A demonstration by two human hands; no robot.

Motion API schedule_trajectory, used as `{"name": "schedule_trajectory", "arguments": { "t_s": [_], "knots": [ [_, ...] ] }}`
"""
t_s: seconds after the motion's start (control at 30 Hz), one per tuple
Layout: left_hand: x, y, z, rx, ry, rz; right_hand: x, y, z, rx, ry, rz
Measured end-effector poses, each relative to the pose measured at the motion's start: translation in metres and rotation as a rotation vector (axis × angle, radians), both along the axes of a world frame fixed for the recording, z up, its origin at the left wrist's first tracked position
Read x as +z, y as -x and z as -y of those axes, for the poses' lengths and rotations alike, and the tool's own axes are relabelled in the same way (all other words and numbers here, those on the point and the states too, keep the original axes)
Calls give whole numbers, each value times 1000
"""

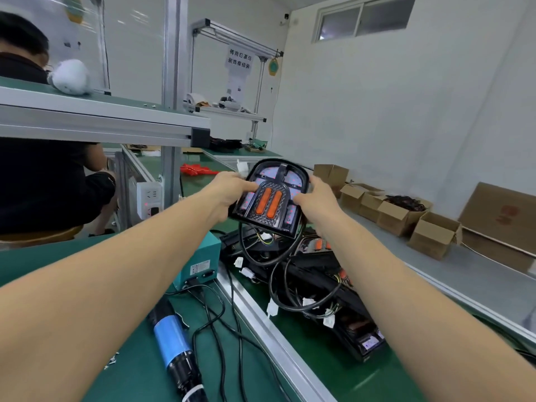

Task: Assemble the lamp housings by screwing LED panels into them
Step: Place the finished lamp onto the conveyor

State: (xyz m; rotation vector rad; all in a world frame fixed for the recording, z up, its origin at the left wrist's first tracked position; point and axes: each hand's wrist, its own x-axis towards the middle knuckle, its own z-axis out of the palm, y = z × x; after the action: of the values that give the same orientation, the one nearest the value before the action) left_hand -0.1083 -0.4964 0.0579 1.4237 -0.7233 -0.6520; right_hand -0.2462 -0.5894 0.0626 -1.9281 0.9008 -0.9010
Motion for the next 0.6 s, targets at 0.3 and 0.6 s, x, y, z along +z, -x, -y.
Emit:
{"name": "schedule_trajectory", "arguments": {
  "t_s": [0.3, 0.6],
  "knots": [
    [-49, 26, 11, -253, -176, 501, -19, -3, 64, -183, -127, -240],
    [-79, 39, 31, -287, -327, 892, -33, 0, 79, -170, -226, -404]
  ]
}}
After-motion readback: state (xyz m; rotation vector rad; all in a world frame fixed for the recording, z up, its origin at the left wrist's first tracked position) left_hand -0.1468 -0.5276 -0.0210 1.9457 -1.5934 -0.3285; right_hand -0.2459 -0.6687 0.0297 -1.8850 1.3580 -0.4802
